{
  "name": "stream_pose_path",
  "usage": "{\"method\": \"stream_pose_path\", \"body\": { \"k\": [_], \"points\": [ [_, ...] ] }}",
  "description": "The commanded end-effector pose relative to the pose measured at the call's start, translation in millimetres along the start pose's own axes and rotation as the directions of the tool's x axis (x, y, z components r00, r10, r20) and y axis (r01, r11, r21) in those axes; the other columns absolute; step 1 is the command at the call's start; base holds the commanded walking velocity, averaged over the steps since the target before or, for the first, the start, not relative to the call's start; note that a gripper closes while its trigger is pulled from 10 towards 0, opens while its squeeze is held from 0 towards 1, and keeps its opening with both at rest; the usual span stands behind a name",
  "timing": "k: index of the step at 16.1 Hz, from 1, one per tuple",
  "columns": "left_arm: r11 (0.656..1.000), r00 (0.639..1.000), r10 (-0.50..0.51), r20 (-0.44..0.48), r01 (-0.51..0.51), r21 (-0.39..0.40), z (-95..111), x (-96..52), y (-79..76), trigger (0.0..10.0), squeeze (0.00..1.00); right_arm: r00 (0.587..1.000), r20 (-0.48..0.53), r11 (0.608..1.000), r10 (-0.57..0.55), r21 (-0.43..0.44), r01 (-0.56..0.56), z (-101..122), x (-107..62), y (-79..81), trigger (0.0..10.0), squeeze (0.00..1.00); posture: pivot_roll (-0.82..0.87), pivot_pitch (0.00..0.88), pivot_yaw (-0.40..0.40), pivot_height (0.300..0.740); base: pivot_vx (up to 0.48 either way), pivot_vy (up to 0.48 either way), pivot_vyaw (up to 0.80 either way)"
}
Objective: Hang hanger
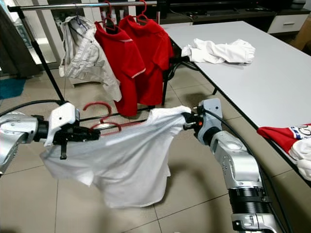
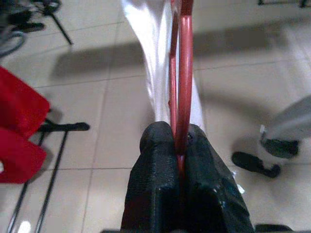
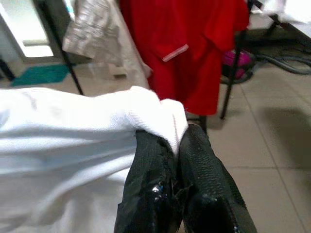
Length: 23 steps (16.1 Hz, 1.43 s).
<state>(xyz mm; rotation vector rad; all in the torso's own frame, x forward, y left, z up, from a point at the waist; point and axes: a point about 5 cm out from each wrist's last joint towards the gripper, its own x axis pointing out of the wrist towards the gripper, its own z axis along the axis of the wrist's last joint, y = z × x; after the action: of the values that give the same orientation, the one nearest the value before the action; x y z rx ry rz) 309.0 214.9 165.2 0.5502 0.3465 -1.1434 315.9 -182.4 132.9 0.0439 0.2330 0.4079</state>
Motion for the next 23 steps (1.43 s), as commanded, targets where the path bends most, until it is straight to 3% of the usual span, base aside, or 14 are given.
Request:
{"method": "stream_pose_path", "body": {
  "k": [1,4,5,6,7,8,15,18,19,20,22,23],
  "points": [
    [0.999,0.999,0.039,0.022,-0.040,0.037,10,-3.8,7.6,0.0,0.00,0.998,0.069,1.000,0.017,-0.008,-0.016,12,-4.2,-1.5,0.0,0.00,-0.11,0.000,0.033,0.740,0.000,0.000,0.00],
    [0.996,0.997,0.077,0.022,-0.078,0.049,11,1.6,11.3,0.0,0.00,0.991,0.095,0.996,0.093,-0.006,-0.093,12,-4.9,7.8,5.1,0.00,-0.11,0.000,0.034,0.740,0.000,0.000,0.00],
    [0.995,0.995,0.090,0.034,-0.091,0.051,12,3.0,12.8,0.0,0.00,0.991,0.077,0.994,0.109,-0.025,-0.108,9,-5.5,9.7,10.0,0.00,-0.11,0.000,0.034,0.740,0.000,0.000,0.00],
    [0.994,0.995,0.092,0.045,-0.094,0.051,13,4.1,13.8,0.0,0.00,0.991,0.065,0.993,0.119,-0.021,-0.118,6,-5.8,10.3,10.0,0.00,-0.11,0.000,0.034,0.740,0.000,0.000,0.00],
    [0.994,0.995,0.091,0.047,-0.093,0.052,14,4.6,14.0,0.0,0.00,0.991,0.063,0.993,0.120,-0.022,-0.119,5,-5.8,10.3,10.0,0.24,-0.11,0.000,0.033,0.740,0.000,0.000,0.00],
    [0.994,0.995,0.088,0.050,-0.091,0.054,14,5.5,14.0,0.0,0.00,0.989,0.062,0.991,0.135,-0.009,-0.134,5,-6.0,11.3,10.0,1.00,-0.11,0.000,0.034,0.740,0.000,0.000,0.00],
    [0.997,0.995,0.049,0.090,-0.054,0.058,18,7.2,10.6,0.0,0.00,0.998,-0.051,0.996,-0.022,-0.089,0.017,-8,-7.3,-10.1,10.0,1.00,-0.11,0.000,0.033,0.740,0.000,0.000,0.00],
    [0.996,0.996,0.052,0.071,-0.057,0.066,17,6.0,11.4,0.0,0.00,0.996,-0.044,0.988,-0.083,-0.131,0.077,-4,-8.8,-19.3,10.0,1.00,-0.11,0.000,0.035,0.740,0.000,0.000,0.00],
    [0.997,0.997,0.039,0.063,-0.043,0.064,16,7.4,9.8,0.0,0.00,0.995,0.069,0.990,0.068,-0.129,-0.058,20,-9.3,1.8,10.0,1.00,-0.11,0.000,0.040,0.740,0.000,0.000,0.00],
    [0.998,0.994,0.036,0.099,-0.041,0.041,19,8.4,9.5,0.0,0.00,0.989,0.095,0.988,0.111,-0.123,-0.099,26,-9.7,8.9,10.0,1.00,-0.11,0.000,0.040,0.740,0.000,0.000,0.00],
    [0.995,0.998,0.056,0.008,-0.057,0.076,13,9.2,11.8,0.0,0.00,0.981,0.116,0.981,0.156,-0.134,-0.140,33,-8.9,19.7,10.0,1.00,-0.11,0.000,0.042,0.740,0.000,0.000,0.00],
    [0.997,0.998,0.054,0.038,-0.056,0.047,14,10.2,11.8,0.0,0.00,0.982,0.114,0.980,0.151,-0.145,-0.134,34,-7.4,20.9,10.0,0.00,-0.11,0.000,0.042,0.740,0.000,0.000,0.00]
  ]
}}
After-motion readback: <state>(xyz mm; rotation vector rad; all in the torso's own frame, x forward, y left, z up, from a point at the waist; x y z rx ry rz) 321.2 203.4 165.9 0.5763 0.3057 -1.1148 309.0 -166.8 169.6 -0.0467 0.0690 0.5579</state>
